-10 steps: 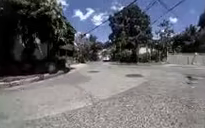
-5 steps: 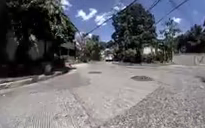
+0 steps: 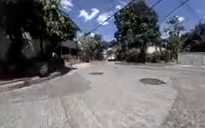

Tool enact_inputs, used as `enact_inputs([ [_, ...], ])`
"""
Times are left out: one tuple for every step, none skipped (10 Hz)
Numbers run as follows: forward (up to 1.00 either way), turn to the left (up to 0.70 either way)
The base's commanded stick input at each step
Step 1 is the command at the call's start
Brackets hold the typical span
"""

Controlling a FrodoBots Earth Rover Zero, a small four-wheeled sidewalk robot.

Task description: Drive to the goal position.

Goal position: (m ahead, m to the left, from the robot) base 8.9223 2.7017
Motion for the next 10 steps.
enact_inputs([
  [1.00,0.00],
  [1.00,0.00],
  [1.00,0.00],
  [1.00,0.00],
  [1.00,0.00],
  [1.00,0.00],
  [1.00,0.00],
  [1.00,0.00],
  [1.00,0.03],
  [1.00,0.05],
])
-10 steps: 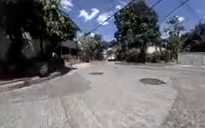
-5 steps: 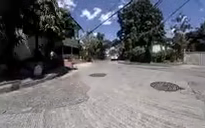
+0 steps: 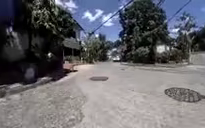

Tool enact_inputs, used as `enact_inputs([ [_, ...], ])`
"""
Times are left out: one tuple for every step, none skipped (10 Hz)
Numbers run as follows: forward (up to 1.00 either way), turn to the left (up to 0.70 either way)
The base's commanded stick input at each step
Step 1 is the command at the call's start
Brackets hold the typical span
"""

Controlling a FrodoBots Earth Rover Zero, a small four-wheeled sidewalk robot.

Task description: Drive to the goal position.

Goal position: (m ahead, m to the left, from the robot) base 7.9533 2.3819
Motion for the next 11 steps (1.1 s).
enact_inputs([
  [1.00,0.05],
  [1.00,0.01],
  [1.00,-0.40],
  [1.00,-0.40],
  [1.00,-0.23],
  [1.00,-0.05],
  [1.00,0.00],
  [1.00,0.00],
  [1.00,0.00],
  [1.00,0.00],
  [1.00,0.00],
])
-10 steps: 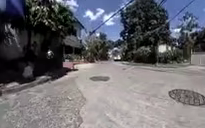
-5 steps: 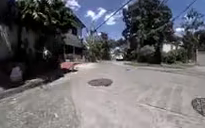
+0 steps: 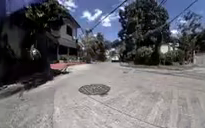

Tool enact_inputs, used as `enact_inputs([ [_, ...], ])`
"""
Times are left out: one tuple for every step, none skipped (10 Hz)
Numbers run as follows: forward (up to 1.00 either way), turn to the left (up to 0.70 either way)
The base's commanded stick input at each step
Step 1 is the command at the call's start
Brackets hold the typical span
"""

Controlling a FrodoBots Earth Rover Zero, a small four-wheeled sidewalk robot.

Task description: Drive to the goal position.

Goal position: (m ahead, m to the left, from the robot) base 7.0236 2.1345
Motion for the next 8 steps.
enact_inputs([
  [1.00,0.00],
  [1.00,0.00],
  [1.00,0.00],
  [1.00,0.00],
  [1.00,0.00],
  [1.00,0.00],
  [1.00,0.00],
  [1.00,0.00],
])
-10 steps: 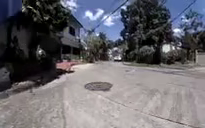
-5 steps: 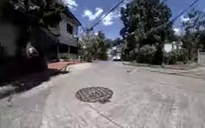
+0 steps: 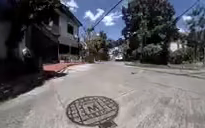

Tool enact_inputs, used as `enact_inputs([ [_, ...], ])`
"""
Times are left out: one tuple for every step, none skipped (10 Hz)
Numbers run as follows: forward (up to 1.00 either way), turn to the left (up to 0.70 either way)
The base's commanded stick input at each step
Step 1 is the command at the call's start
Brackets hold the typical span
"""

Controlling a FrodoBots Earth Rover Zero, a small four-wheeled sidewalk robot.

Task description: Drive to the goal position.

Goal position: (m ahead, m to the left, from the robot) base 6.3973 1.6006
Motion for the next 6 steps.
enact_inputs([
  [1.00,0.00],
  [1.00,0.00],
  [1.00,0.00],
  [1.00,0.00],
  [1.00,0.00],
  [1.00,0.00],
])
